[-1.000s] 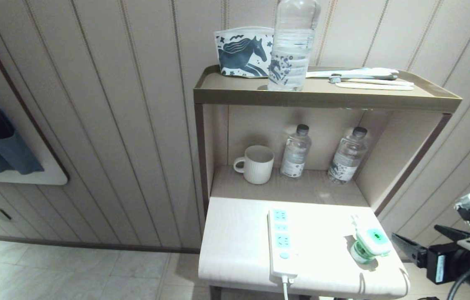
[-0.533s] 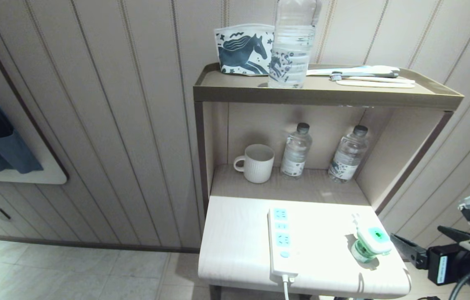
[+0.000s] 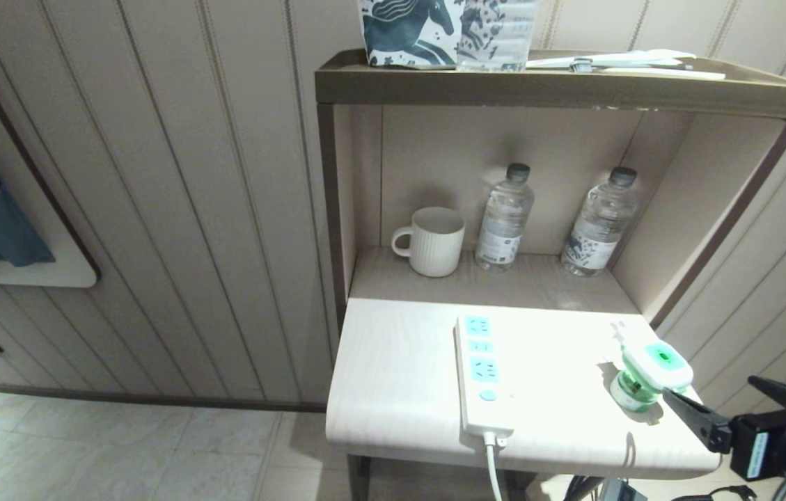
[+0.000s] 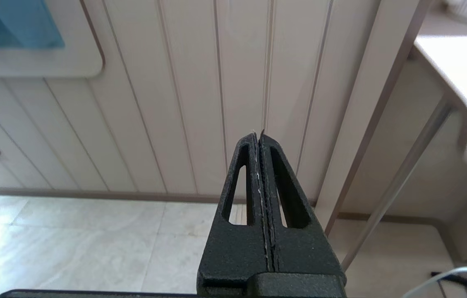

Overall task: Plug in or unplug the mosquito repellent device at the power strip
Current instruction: Pick up the mosquito repellent liquid

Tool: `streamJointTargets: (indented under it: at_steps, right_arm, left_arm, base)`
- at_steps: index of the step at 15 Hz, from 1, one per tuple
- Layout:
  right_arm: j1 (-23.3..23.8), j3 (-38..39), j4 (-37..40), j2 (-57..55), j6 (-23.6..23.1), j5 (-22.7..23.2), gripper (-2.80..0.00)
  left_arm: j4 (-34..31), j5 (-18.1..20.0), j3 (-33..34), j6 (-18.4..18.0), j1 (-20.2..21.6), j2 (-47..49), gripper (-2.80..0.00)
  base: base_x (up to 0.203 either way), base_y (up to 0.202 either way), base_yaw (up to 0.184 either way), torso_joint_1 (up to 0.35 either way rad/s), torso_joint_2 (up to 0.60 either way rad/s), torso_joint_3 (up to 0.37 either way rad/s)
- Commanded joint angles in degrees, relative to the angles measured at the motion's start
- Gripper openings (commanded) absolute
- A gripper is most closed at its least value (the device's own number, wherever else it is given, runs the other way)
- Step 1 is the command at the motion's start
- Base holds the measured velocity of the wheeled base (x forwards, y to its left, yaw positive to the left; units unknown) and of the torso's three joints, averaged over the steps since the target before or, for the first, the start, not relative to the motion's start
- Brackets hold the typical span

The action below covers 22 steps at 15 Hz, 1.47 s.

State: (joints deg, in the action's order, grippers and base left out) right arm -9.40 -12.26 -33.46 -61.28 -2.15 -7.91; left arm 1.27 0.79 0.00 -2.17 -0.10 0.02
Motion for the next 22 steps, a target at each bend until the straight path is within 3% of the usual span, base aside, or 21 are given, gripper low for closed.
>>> streamJointTargets:
  at_steps: [1,7,13,22]
  right_arm:
    - [0.0,-0.2,0.0,2.6,-0.1,-0.1,0.0]
    - [-0.2,0.4,0.2,6.1,0.2,0.1,0.0]
    - [-0.2,3.3,-0.6,6.1,4.3,0.5,0.0]
    - [-0.3,6.8,-10.2,2.8,2.9,0.6,0.0]
  left_arm:
    - [0.1,0.0,0.0,0.0,0.0,0.0,-2.8]
    - [0.1,0.0,0.0,0.0,0.0,0.0,-2.8]
    - [0.1,0.0,0.0,0.0,0.0,0.0,-2.8]
    - [0.1,0.0,0.0,0.0,0.0,0.0,-2.8]
  base:
    - [0.0,0.0,0.0,-0.212,0.51,0.285]
    - [0.0,0.0,0.0,-0.112,0.26,0.154]
    - [0.0,0.0,0.0,-0.002,0.01,0.004]
    - [0.0,0.0,0.0,0.0,0.0,0.0]
